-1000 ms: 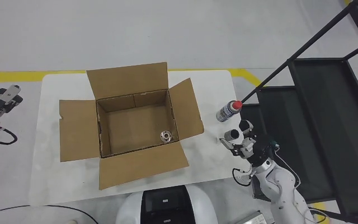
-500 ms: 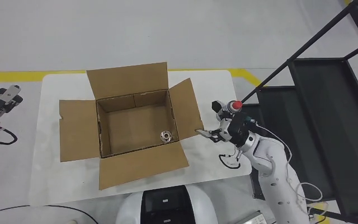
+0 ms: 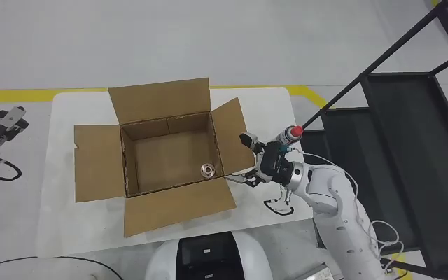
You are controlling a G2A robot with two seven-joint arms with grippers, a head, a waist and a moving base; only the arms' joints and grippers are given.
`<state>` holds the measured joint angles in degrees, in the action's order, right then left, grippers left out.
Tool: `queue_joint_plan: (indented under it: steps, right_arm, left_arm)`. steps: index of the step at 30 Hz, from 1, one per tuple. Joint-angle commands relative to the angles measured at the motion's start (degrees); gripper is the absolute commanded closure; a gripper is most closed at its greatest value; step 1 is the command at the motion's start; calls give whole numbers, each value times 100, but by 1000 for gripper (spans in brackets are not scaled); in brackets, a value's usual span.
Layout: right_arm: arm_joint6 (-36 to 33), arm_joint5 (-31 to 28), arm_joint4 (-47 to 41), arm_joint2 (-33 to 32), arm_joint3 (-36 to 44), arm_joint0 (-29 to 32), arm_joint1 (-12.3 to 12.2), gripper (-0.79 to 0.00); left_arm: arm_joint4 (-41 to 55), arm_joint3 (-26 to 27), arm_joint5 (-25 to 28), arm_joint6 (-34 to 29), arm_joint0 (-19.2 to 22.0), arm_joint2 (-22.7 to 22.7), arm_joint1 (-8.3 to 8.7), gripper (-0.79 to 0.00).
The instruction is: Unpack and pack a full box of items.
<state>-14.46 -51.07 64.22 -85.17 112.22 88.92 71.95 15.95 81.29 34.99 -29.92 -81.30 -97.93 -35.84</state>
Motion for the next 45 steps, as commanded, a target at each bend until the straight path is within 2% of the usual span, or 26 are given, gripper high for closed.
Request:
queue_joint_plan:
  steps: [1, 9, 11, 17, 24, 31, 45]
  right_arm:
    - [0, 0, 0, 0, 0, 0, 0, -785]
    - [-32, 26, 18, 7, -17, 4, -1, -785]
    - [-319, 271, 45, 122, -10, -130, -4, -785]
    - [-1520, 153, -5, 877, -215, -1182, -11, -785]
    - [-2809, -43, -248, 1872, -932, -2286, 24, -785]
    - [-3590, 239, -490, 2452, -1556, -2945, 65, -785]
    - [-3590, 239, -490, 2452, -1556, -2945, 65, -785]
  left_arm:
    - [0, 0, 0, 0, 0, 0, 0, -785]
    - [0, 0, 0, 0, 0, 0, 0, -785]
    - [0, 0, 0, 0, 0, 0, 0, -785]
    - [0, 0, 0, 0, 0, 0, 0, -785]
    - [0, 0, 0, 0, 0, 0, 0, -785]
    - [0, 0, 0, 0, 0, 0, 0, -785]
    - [0, 0, 0, 0, 0, 0, 0, -785]
